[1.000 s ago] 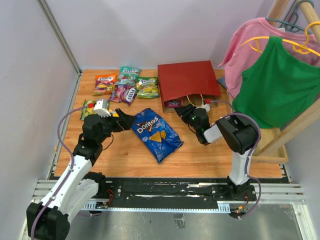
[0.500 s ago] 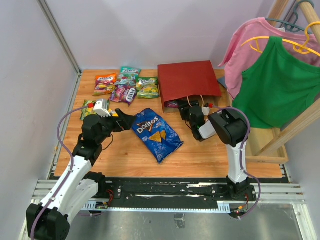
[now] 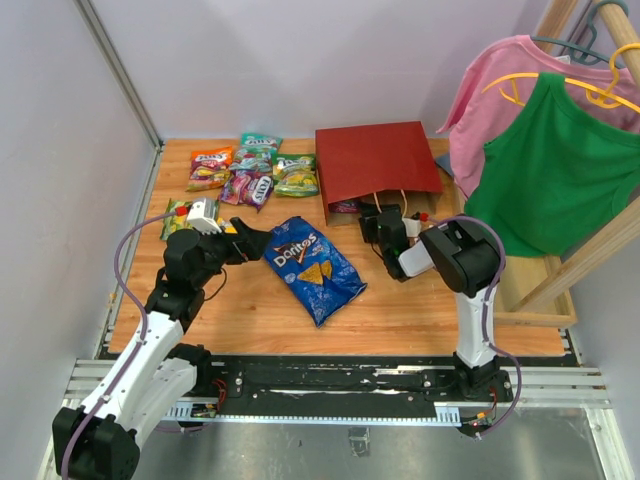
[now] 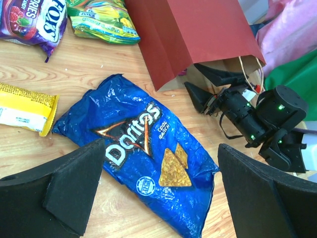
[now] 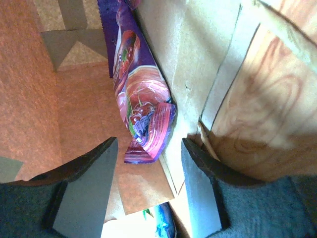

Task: Take the snacks out of the paper bag

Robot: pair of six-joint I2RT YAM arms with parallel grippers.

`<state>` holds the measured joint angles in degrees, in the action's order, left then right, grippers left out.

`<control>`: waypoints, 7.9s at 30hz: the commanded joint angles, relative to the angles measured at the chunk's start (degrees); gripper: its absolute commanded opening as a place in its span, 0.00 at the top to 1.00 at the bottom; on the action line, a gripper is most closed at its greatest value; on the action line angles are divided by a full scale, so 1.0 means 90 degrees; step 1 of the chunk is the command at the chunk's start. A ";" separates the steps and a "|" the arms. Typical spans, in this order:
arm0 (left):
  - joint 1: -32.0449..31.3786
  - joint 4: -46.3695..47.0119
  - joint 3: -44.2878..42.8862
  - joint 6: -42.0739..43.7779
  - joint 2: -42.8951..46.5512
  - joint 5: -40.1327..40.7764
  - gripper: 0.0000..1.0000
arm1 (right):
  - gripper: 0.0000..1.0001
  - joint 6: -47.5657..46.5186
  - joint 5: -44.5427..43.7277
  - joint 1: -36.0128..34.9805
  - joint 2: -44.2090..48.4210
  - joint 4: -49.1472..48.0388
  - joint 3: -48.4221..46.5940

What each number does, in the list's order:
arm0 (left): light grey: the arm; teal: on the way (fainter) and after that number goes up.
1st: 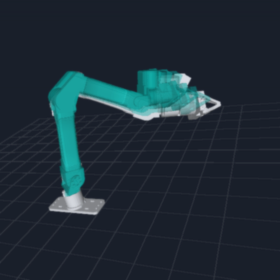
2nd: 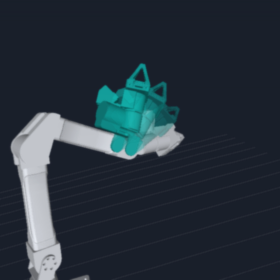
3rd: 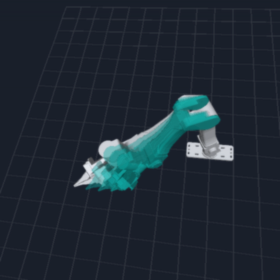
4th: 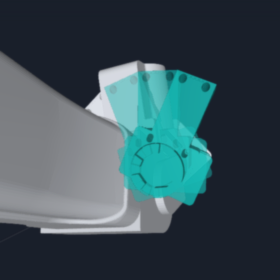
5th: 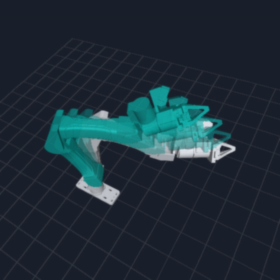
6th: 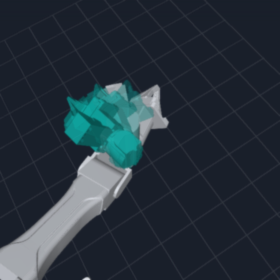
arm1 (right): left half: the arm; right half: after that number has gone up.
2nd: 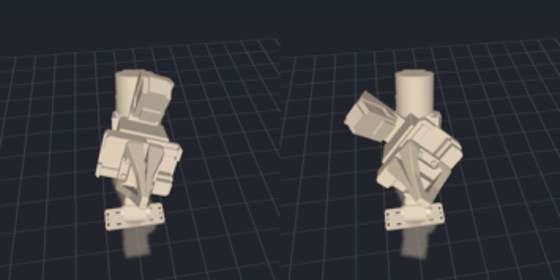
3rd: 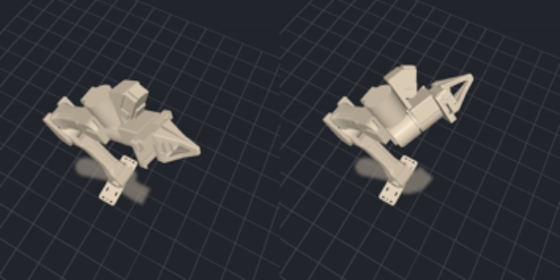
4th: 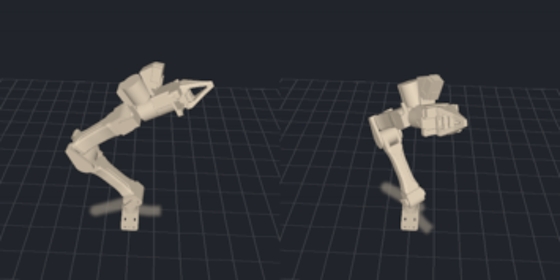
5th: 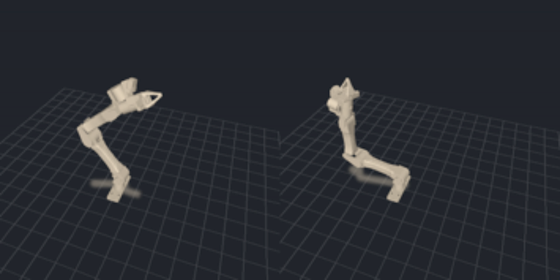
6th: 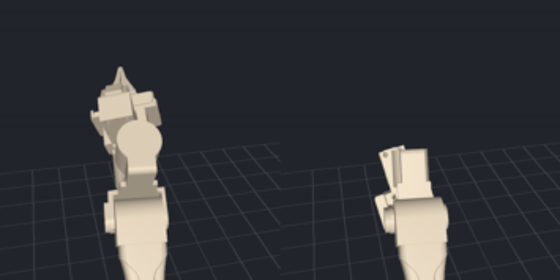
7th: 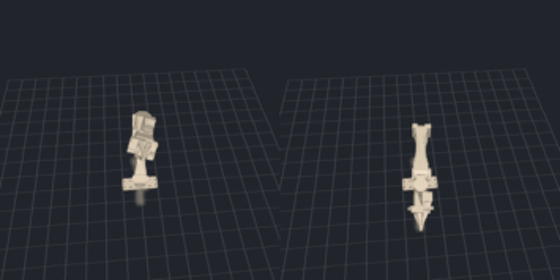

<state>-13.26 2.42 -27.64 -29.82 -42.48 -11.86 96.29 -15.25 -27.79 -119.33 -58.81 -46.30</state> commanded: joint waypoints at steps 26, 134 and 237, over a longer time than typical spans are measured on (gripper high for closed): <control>0.0029 -0.0149 -0.0201 0.0140 0.0142 0.0136 0.00 | 0.35 0.0660 0.0047 0.0012 -0.0363 0.2292 -0.1345; 0.0057 -0.2902 -0.1768 -0.1187 0.1111 0.2218 0.00 | 0.99 -0.5753 0.3728 -0.3125 0.4733 0.5175 -0.0828; 0.0057 -0.1779 -0.1348 -0.0509 0.1343 0.0263 0.00 | 0.65 -0.8227 0.0796 -0.3524 0.4075 0.4749 0.0933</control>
<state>-13.19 -16.08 -40.07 -34.35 -30.89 -8.29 27.90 -13.52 -60.53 -77.25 -12.34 -33.04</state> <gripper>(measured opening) 0.994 0.352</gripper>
